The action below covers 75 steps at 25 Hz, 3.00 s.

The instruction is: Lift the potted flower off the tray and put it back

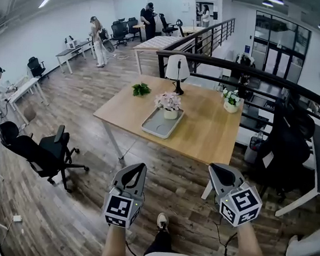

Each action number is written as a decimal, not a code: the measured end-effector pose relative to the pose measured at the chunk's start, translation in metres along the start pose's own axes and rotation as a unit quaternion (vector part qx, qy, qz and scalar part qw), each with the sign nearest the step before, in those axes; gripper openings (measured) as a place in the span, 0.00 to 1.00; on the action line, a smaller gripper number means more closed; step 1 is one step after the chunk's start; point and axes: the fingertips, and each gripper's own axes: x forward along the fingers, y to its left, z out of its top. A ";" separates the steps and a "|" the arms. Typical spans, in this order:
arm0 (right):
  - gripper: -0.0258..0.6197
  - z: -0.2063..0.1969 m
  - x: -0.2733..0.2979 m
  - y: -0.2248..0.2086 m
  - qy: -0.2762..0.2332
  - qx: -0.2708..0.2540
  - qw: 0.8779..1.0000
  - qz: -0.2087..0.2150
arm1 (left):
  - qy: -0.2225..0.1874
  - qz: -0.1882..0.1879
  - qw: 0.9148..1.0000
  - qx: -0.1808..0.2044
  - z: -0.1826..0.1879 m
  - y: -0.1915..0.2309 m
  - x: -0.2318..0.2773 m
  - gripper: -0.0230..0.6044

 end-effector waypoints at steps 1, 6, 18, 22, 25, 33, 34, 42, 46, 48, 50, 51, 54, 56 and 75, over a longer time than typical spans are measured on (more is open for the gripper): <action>0.07 0.001 0.010 -0.006 -0.001 0.001 1.000 -0.005 | -0.001 0.000 1.000 -0.002 -0.003 0.009 0.009 0.05; 0.07 0.009 0.062 -0.030 0.009 0.002 1.000 -0.011 | -0.008 -0.009 1.000 -0.021 -0.009 0.050 0.056 0.05; 0.07 0.031 0.179 -0.059 0.016 0.001 1.000 -0.013 | -0.005 -0.037 0.999 -0.006 -0.019 0.131 0.153 0.05; 0.07 0.030 0.208 -0.072 0.022 0.002 0.999 -0.028 | -0.002 -0.045 0.999 -0.011 -0.027 0.149 0.175 0.05; 0.07 0.029 0.228 -0.080 0.018 0.013 0.999 -0.035 | 0.001 -0.052 0.999 -0.012 -0.037 0.160 0.191 0.05; 0.07 0.019 0.267 -0.090 0.038 0.024 0.998 -0.037 | 0.011 -0.061 0.998 -0.021 -0.057 0.190 0.223 0.05; 0.07 0.018 0.270 -0.091 0.040 0.019 0.998 -0.041 | 0.010 -0.063 0.998 -0.021 -0.058 0.192 0.226 0.05; 0.08 -0.002 0.277 -0.105 0.065 -0.006 0.995 -0.080 | 0.013 -0.083 0.996 -0.026 -0.069 0.201 0.247 0.05; 0.08 -0.007 0.275 -0.110 0.075 -0.009 0.994 -0.084 | 0.014 -0.082 0.996 -0.032 -0.071 0.201 0.255 0.05; 0.08 -0.006 0.275 -0.113 0.071 -0.002 0.994 -0.081 | 0.012 -0.080 0.996 -0.035 -0.069 0.199 0.258 0.05; 0.08 -0.003 0.274 -0.118 0.065 0.003 0.995 -0.079 | 0.010 -0.081 0.996 -0.032 -0.065 0.196 0.262 0.05; 0.08 -0.001 0.275 -0.120 0.063 0.003 0.995 -0.077 | 0.010 -0.081 0.996 -0.030 -0.062 0.193 0.264 0.05; 0.08 0.003 0.275 -0.126 0.059 0.000 0.996 -0.067 | 0.010 -0.080 0.996 -0.026 -0.055 0.185 0.267 0.05; 0.08 0.007 0.274 -0.130 0.057 -0.004 0.997 -0.059 | 0.010 -0.076 0.997 -0.024 -0.050 0.181 0.269 0.05; 0.08 0.014 0.273 -0.186 0.012 0.012 1.000 -0.017 | 0.033 -0.040 0.998 -0.023 -0.052 0.145 0.305 0.10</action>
